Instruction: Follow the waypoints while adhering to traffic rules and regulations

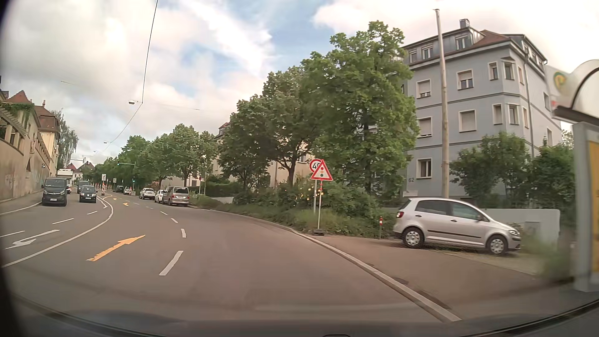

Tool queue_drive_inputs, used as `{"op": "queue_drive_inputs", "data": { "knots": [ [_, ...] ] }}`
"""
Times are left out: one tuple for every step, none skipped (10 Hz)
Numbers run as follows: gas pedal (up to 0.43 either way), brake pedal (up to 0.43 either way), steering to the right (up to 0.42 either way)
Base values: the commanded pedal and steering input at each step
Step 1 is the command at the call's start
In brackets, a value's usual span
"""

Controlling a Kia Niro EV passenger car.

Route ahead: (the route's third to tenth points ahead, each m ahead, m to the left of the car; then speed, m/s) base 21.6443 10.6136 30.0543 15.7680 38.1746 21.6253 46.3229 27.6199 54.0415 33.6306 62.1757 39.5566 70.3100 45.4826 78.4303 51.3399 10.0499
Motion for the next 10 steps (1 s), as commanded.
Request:
{"op": "queue_drive_inputs", "data": {
  "knots": [
    [0.13, 0.0, -0.109],
    [0.13, 0.0, -0.109],
    [0.138, 0.0, -0.109],
    [0.138, 0.0, -0.109],
    [0.15, 0.0, -0.109],
    [0.15, 0.0, -0.11],
    [0.15, 0.0, -0.11],
    [0.15, 0.0, -0.111],
    [0.15, 0.0, -0.112],
    [0.157, 0.0, -0.115]
  ]
}}
